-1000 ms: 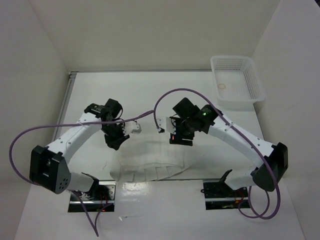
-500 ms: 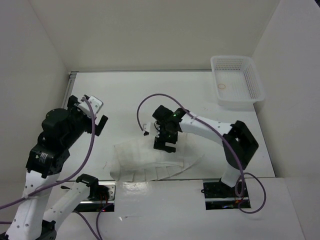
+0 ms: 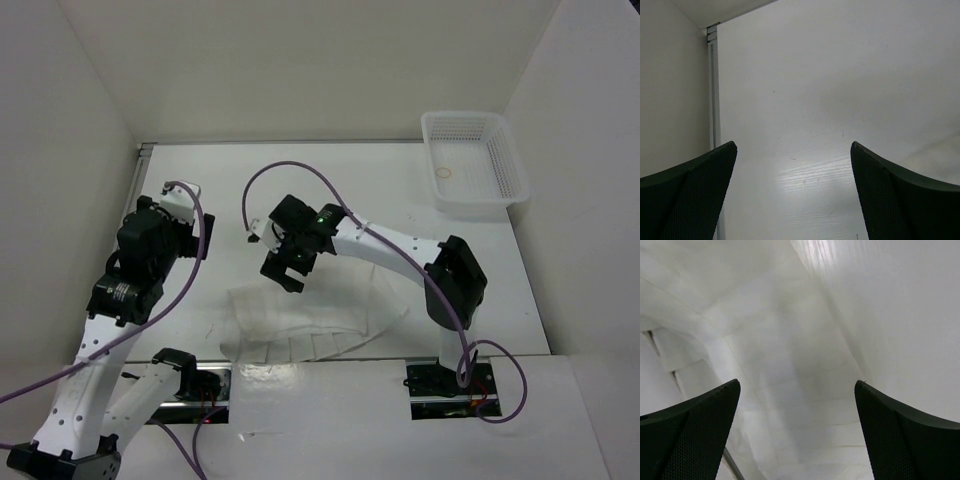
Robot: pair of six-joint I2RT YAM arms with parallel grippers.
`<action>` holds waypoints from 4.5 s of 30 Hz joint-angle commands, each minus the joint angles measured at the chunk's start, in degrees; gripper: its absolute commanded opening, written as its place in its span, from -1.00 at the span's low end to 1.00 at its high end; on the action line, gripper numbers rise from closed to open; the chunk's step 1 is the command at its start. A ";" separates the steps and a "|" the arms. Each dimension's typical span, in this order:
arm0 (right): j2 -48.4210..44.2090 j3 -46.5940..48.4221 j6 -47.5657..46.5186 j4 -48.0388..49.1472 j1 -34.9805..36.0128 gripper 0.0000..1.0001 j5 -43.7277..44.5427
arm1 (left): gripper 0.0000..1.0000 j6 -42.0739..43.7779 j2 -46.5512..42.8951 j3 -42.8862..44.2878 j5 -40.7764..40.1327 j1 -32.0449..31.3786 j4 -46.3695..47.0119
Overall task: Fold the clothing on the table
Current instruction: Fold the skirt
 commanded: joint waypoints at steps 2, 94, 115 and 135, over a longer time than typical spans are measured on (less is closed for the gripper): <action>3.08 2.44 6.39 -1.13 3.08 0.98 -2.58 | 1.00 -2.71 0.85 -0.54 -1.81 1.22 3.61; -7.73 -20.41 -4.33 8.28 -21.87 0.98 18.17 | 1.00 -3.24 7.88 -2.12 -3.92 1.22 3.61; -2.63 -22.69 -8.98 15.65 -30.74 0.98 33.80 | 1.00 -2.71 8.41 -2.12 -3.39 1.22 3.61; 10.90 -4.26 -9.97 26.75 -33.47 0.98 44.81 | 1.00 -1.39 12.79 -0.37 1.96 1.22 2.03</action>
